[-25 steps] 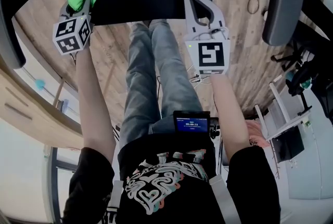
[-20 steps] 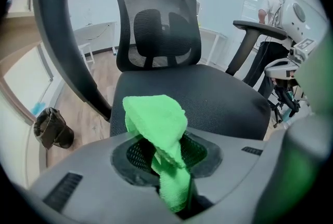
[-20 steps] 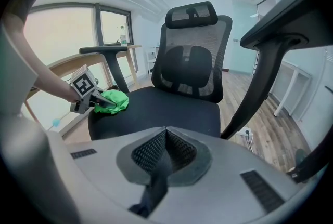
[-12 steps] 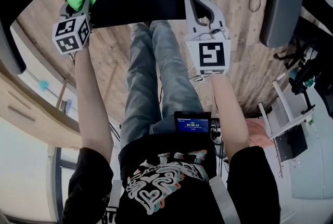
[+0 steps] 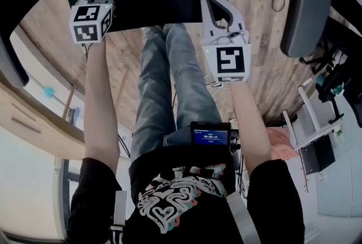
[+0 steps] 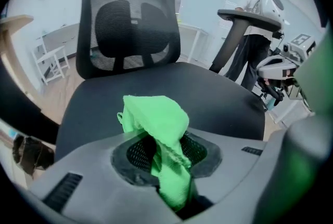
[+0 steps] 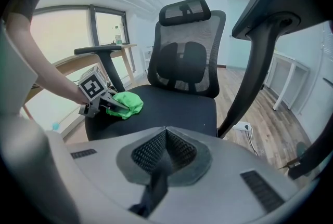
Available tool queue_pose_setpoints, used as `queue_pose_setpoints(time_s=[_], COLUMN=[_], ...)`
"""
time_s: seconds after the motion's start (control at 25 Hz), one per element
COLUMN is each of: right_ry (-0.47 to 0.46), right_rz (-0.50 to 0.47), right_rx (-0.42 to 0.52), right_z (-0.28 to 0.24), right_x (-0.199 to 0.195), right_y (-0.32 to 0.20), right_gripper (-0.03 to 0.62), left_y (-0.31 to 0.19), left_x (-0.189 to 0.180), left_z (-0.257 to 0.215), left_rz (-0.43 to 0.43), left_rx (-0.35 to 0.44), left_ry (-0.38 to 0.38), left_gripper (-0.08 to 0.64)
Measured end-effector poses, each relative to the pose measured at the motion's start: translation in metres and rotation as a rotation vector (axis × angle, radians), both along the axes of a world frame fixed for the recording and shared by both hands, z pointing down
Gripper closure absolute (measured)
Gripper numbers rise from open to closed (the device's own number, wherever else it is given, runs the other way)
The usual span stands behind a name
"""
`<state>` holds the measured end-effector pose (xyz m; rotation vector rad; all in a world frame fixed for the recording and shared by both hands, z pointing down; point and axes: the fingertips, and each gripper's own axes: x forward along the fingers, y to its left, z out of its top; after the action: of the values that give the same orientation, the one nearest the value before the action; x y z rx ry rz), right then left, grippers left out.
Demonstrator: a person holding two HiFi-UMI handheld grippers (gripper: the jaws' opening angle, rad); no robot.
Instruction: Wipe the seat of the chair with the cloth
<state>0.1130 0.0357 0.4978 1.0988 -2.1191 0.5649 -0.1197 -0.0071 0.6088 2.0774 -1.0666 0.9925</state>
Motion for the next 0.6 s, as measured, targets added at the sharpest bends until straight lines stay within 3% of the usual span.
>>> queue_pose_setpoints(time_s=[0.44,0.6], right_ry=[0.005,0.009], right_rz=[0.032,0.038], right_rx=[-0.002,0.001], right_z=[0.001,0.002], right_x=[0.012,0.016], right_y=[-0.004,-0.005], right_gripper=[0.589,0.589], left_y=[0.025,0.04], left_x=[0.156,0.19], left_z=[-0.013,-0.025], left_rz=[0.241,0.3], left_rx=[-0.018,-0.036], left_ry=[0.188,0.26], left_gripper=[0.453,0.453])
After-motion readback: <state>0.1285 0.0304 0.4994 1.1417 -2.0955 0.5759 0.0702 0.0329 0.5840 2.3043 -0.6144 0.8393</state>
